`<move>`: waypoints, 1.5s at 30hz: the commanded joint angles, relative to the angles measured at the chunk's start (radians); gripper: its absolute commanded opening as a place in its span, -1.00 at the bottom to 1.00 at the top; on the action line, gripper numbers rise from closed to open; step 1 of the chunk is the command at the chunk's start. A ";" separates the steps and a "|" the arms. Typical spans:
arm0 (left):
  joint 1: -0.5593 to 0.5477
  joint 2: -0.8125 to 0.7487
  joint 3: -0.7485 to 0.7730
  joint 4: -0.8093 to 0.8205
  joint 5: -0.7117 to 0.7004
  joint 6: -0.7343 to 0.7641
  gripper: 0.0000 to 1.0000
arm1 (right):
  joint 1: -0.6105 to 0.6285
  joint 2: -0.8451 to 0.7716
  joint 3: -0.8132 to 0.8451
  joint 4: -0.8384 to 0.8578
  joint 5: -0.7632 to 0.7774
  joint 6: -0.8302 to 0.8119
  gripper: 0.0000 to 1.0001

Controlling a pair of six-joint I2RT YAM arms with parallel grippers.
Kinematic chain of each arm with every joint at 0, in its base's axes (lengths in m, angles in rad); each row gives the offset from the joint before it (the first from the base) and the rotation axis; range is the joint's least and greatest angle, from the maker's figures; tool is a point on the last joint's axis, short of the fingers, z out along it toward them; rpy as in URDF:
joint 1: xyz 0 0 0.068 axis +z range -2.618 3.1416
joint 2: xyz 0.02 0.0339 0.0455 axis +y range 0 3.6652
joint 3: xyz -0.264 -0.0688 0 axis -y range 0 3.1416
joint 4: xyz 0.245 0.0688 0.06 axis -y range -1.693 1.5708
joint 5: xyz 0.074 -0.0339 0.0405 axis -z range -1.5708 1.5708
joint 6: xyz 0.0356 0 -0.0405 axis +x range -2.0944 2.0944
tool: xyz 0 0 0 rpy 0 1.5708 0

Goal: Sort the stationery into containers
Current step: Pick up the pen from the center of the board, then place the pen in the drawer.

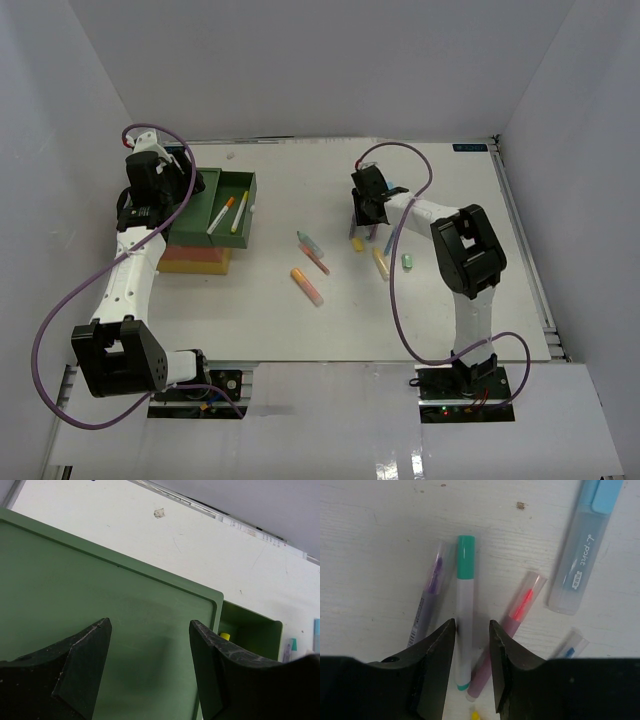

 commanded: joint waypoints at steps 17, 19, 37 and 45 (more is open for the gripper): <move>0.008 -0.021 -0.018 -0.072 0.026 -0.009 0.49 | -0.025 0.018 0.070 -0.008 0.012 -0.012 -0.79; 0.008 -0.021 -0.018 -0.070 0.029 -0.009 0.49 | -0.025 -0.037 0.076 -0.017 0.016 -0.012 -0.82; 0.008 -0.035 -0.024 -0.068 0.037 -0.026 0.49 | 0.326 -0.306 0.195 0.311 -0.231 0.393 -0.84; 0.008 -0.038 -0.028 -0.062 0.031 -0.030 0.49 | 0.444 -0.109 0.378 0.397 -0.171 0.491 -0.72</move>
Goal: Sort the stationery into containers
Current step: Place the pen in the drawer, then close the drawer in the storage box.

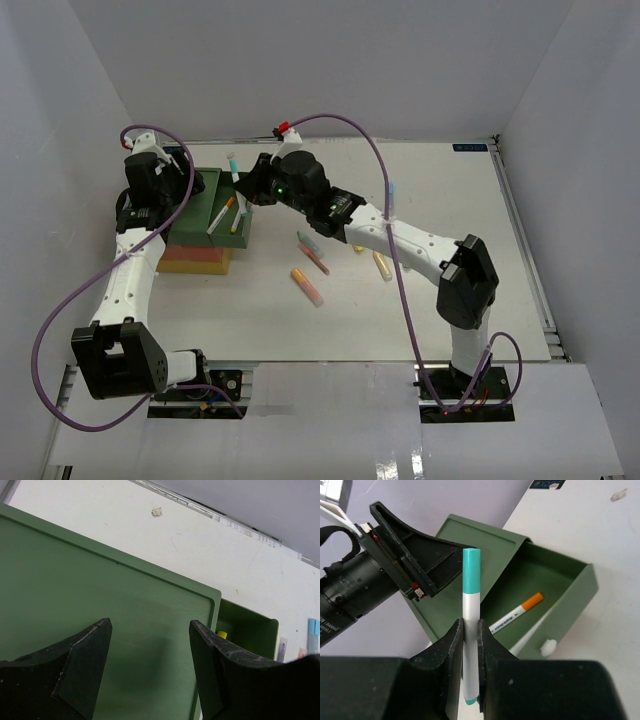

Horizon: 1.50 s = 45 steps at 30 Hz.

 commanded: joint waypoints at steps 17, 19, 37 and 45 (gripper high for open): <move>0.002 -0.034 -0.026 -0.059 0.012 -0.013 0.49 | 0.034 0.041 0.044 0.083 0.116 -0.130 0.32; 0.002 -0.034 -0.025 -0.059 0.012 -0.013 0.50 | 0.012 -0.046 -0.026 0.084 0.107 -0.221 0.27; 0.002 -0.088 -0.023 -0.019 0.002 0.017 0.49 | -0.157 -0.052 -0.237 0.063 -0.419 -0.847 0.79; 0.002 -0.082 0.156 -0.102 -0.142 0.097 0.58 | -0.166 0.027 -0.155 0.058 -0.668 -0.947 0.93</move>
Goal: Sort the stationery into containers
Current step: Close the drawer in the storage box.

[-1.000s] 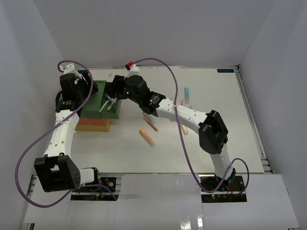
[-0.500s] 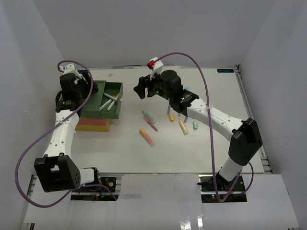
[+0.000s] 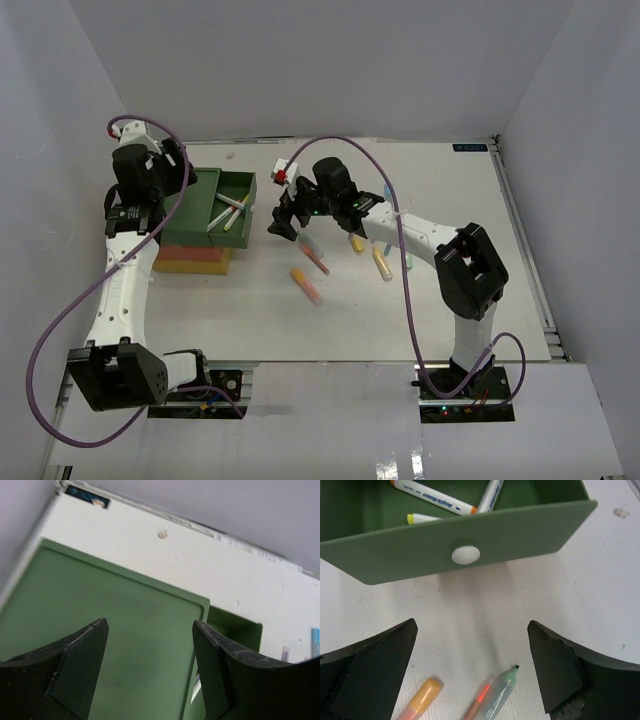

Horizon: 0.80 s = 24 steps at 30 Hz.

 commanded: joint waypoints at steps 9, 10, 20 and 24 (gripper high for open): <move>0.045 0.101 0.225 -0.079 -0.239 0.180 0.96 | -0.004 0.090 0.197 0.044 -0.247 -0.104 0.88; 0.055 0.113 0.229 -0.082 -0.234 0.192 0.96 | -0.003 0.098 0.206 0.043 -0.257 -0.104 0.88; 0.154 0.291 0.337 -0.150 -0.020 0.174 0.96 | -0.006 0.147 0.272 0.035 -0.349 -0.096 0.89; 0.158 0.322 0.317 -0.154 0.014 0.159 0.96 | -0.006 0.168 0.290 0.030 -0.363 -0.095 0.90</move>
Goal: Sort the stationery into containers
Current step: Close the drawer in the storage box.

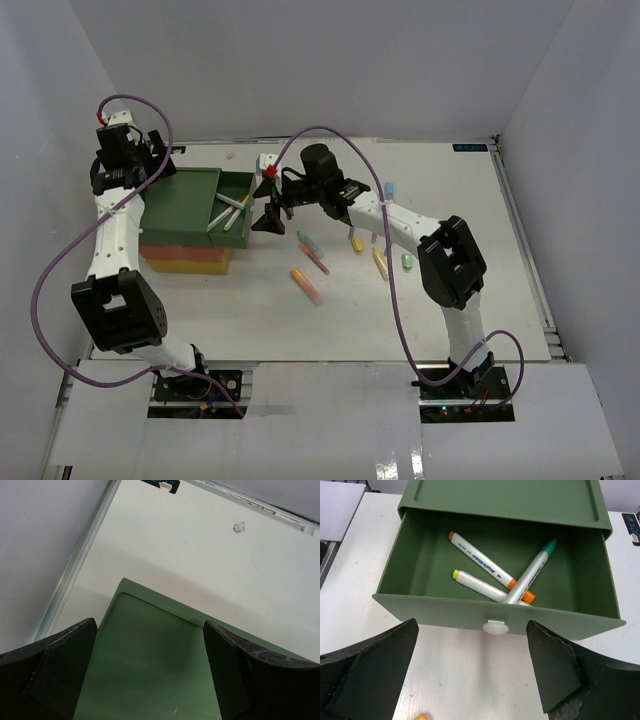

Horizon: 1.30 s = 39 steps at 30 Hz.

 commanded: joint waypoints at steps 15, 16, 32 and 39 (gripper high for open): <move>0.000 -0.020 -0.069 -0.018 0.221 -0.095 0.96 | 0.052 0.163 0.254 0.066 -0.078 0.074 0.93; 0.000 -0.023 -0.072 -0.018 0.222 -0.098 0.96 | 0.063 0.172 0.259 0.084 -0.078 0.080 0.93; 0.002 -0.056 -0.091 -0.036 0.130 -0.163 0.96 | 0.123 0.292 0.371 0.261 -0.008 0.254 0.96; 0.002 -0.081 -0.006 -0.067 0.074 -0.160 0.96 | 0.097 0.122 0.138 0.255 0.124 0.163 0.96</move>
